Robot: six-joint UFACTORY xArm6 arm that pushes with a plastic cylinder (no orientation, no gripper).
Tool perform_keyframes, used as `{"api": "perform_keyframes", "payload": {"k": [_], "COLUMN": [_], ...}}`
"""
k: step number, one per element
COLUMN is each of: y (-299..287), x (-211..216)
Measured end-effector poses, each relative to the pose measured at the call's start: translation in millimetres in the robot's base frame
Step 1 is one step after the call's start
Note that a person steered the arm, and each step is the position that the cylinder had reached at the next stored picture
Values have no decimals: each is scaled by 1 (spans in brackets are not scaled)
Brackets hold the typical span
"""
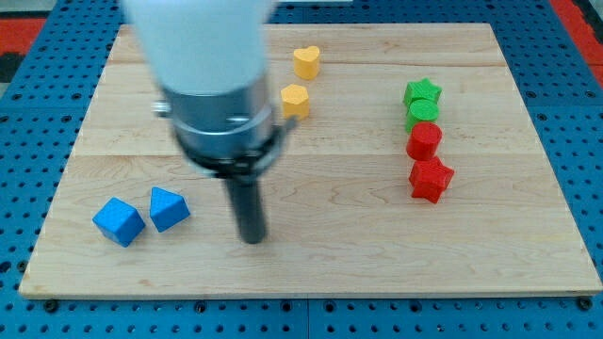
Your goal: Drag the yellow blocks to the center
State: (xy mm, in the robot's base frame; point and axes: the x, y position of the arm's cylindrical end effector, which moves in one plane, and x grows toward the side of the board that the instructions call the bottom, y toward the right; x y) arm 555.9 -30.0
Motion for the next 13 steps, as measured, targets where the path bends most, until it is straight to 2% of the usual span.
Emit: {"api": "perform_keyframes", "payload": {"k": [1, 2, 3, 4, 5, 6, 7, 8, 9, 13], "y": [31, 91, 102, 25, 43, 111, 131, 70, 34, 49], "x": [-52, -139, -204, -199, -202, -247, -309, -297, -275, -267]}}
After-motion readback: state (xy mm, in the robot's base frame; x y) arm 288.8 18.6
